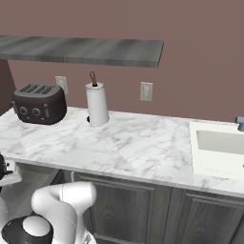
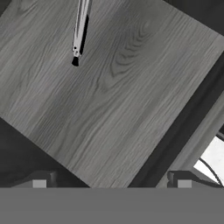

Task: Take the tongs from the drawer on the left and place them on the dining counter next to the tray containing the kebab skewer.

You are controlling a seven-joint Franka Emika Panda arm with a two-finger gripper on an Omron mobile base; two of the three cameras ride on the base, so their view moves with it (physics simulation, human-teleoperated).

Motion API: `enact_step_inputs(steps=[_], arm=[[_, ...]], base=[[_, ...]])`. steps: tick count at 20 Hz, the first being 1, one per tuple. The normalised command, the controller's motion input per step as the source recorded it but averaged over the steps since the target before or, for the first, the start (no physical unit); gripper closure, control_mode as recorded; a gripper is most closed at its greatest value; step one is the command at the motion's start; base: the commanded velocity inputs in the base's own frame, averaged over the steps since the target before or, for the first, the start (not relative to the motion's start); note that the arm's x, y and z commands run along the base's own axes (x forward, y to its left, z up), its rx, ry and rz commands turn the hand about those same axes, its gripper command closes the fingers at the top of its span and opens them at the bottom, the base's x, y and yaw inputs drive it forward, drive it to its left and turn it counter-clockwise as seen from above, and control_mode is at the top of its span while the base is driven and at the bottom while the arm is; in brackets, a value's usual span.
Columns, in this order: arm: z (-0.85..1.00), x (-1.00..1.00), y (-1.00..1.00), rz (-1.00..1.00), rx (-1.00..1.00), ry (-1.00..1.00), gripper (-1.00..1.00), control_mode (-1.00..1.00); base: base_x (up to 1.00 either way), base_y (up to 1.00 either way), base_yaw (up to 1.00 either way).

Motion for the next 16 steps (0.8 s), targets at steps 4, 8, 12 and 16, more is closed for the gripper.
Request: enact_step_inputs(steps=[4,8,12,16], arm=[[-0.04,0.09,0.18,0.0,0.02,0.0,-1.0,-1.0],[-0.12,0.12,0.14,0.0,0.02,0.0,-1.0,-1.0],[-0.29,0.12,0.21,0.0,0.0,-0.03,-1.0,-1.0],[-0.24,0.08,0.23,0.0,0.0,-0.01,-1.0,-1.0]], base=[[0.0,0.0,0.0],[0.0,0.0,0.0],[0.0,0.0,0.0],[0.0,0.0,0.0]])
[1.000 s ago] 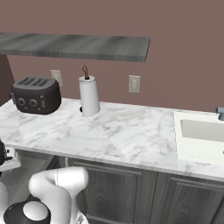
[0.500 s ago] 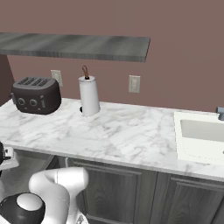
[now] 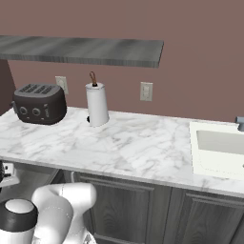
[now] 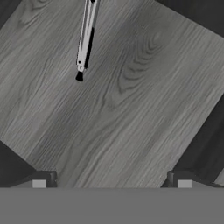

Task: Take the tongs from the drawer on the left and place them on the dining counter next to the tray containing the kebab skewer.

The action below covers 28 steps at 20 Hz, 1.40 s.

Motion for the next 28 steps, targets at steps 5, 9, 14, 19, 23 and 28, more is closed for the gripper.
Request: enact_step_inputs(steps=[5,9,14,19,23,28], arm=[[-0.15,0.04,0.23,0.0,0.0,0.0,-1.0,-1.0],[-0.13,0.08,0.22,0.0,0.0,0.0,-1.0,-1.0],[-0.2,0.12,0.25,-0.01,0.0,0.0,-1.0,-1.0],[-0.12,0.17,0.13,-0.02,0.0,0.0,-1.0,-1.0],[-0.12,0.12,0.08,-0.01,0.0,0.0,-1.0,-1.0],[-0.2,0.09,0.18,0.0,0.0,0.0,-1.0,-1.0]], base=[[0.0,0.0,0.0],[0.0,0.0,0.0],[0.0,0.0,0.0],[0.0,0.0,0.0],[0.0,0.0,0.0],[0.0,0.0,0.0]])
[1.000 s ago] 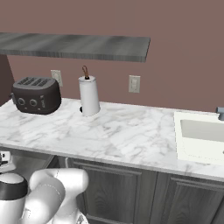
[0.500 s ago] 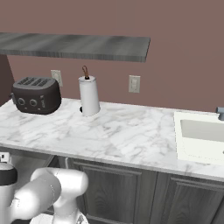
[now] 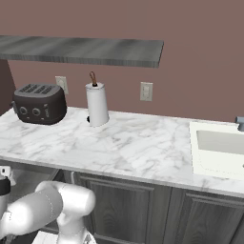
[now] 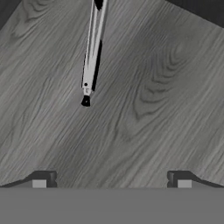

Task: Take the tongs from the drawer on the left and place them on the dining counter next to the tray containing the kebab skewer.

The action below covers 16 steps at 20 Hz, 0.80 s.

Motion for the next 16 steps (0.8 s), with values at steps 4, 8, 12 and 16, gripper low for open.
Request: enact_step_inputs(steps=[4,8,12,16], arm=[[-0.13,0.11,0.17,0.0,0.02,0.0,-1.0,-1.0],[-0.1,0.11,0.12,0.0,0.03,0.0,-1.0,-1.0],[-0.16,0.12,0.13,0.0,0.04,0.0,-1.0,-1.0],[-0.23,0.1,0.17,0.0,0.01,0.0,-1.0,-1.0]], base=[[0.0,0.0,0.0],[0.0,0.0,0.0],[0.0,0.0,0.0],[0.0,0.0,0.0]])
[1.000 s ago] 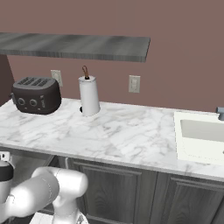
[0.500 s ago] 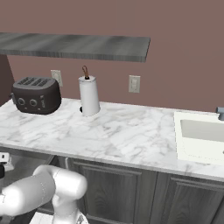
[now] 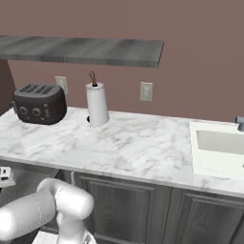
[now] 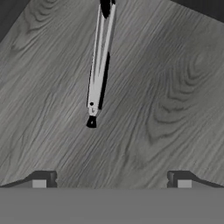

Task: Take the tongs from the drawer on the left and place them on the dining counter next to the tray containing the kebab skewer.

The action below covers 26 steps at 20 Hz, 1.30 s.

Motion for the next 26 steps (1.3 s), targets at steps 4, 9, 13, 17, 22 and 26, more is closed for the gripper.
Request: enact_step_inputs(steps=[4,9,13,17,22,26], arm=[[-0.23,0.12,0.17,0.0,0.01,0.0,-1.0,-1.0],[-0.15,0.21,0.25,0.0,0.01,0.0,-1.0,-1.0],[-0.2,0.21,0.27,0.0,0.0,0.01,-1.0,-1.0],[-0.29,0.19,0.31,0.0,0.0,0.0,-1.0,-1.0],[-0.35,0.13,0.3,0.0,0.0,0.0,-1.0,-1.0],[-0.27,0.01,0.13,0.0,0.0,0.0,-1.0,-1.0]], base=[[0.0,0.0,0.0],[0.0,0.0,0.0],[0.0,0.0,0.0],[0.0,0.0,0.0],[0.0,0.0,0.0],[0.0,0.0,0.0]])
